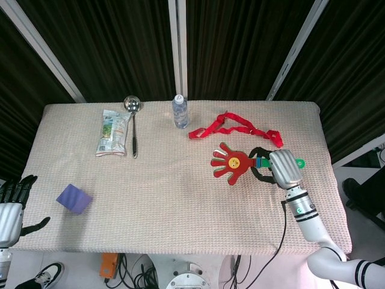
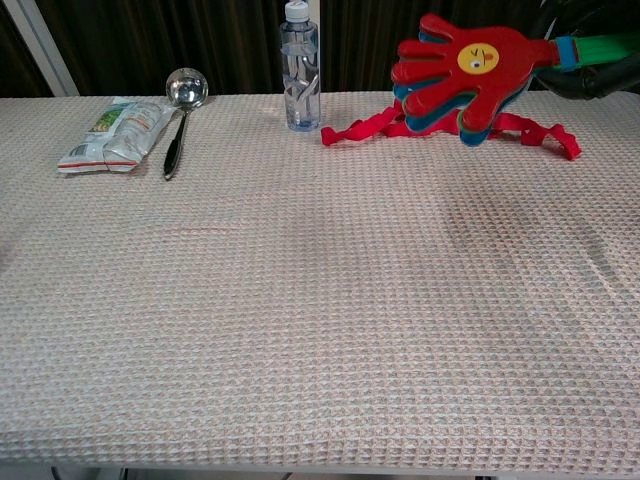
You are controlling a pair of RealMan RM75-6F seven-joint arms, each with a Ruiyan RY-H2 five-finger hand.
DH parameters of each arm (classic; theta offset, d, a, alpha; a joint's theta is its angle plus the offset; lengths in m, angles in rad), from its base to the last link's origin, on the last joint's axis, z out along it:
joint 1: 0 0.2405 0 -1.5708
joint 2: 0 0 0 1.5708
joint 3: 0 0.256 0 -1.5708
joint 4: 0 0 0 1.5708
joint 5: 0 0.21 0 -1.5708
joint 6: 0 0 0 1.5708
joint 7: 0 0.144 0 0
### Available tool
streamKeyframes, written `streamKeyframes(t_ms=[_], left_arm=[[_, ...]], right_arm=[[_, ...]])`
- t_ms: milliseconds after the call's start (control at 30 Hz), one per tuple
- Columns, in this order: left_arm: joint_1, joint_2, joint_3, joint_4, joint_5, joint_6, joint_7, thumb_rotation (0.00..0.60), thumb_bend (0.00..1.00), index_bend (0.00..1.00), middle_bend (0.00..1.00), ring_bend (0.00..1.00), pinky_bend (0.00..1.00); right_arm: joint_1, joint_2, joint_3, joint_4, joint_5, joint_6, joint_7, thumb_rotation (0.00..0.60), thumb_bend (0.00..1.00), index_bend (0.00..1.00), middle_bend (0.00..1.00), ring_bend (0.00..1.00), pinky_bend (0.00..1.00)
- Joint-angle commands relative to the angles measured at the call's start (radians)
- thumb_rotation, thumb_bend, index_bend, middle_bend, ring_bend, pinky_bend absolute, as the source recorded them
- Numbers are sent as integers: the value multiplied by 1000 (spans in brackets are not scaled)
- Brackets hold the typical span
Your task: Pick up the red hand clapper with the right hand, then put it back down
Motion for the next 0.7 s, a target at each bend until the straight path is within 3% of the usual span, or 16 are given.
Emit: streamKeyframes(t_ms=[33,100,200,400,533,700], left_arm=[[0,0,0,0,0,1,0,600,90,76,67,0,41],[1,0,0,0,0,2,-1,600,90,76,67,0,41],[2,0,0,1,0,4,-1,600,90,76,67,0,41],[4,1,1,4,0,6,-6,600,90,76,67,0,41],[4,0,1,7,-1,6,-10,600,90,76,67,0,41],[2,-5,1,8,3,6,-7,600,90,76,67,0,41]], right_arm=[[31,-6,-26,-32,94,-44,-92,600,370,1000,756,778,1000],[28,-11,-17,-44,87,-37,19,600,370,1000,755,777,1000],[12,-33,9,-61,58,-4,312,600,369,1000,748,775,1000],[-38,-5,72,-114,-15,38,1242,600,387,1000,742,774,1000],[-56,44,69,-99,-54,48,1560,600,446,999,742,775,1000],[-53,78,46,-81,-69,30,1702,600,445,985,742,775,1000]])
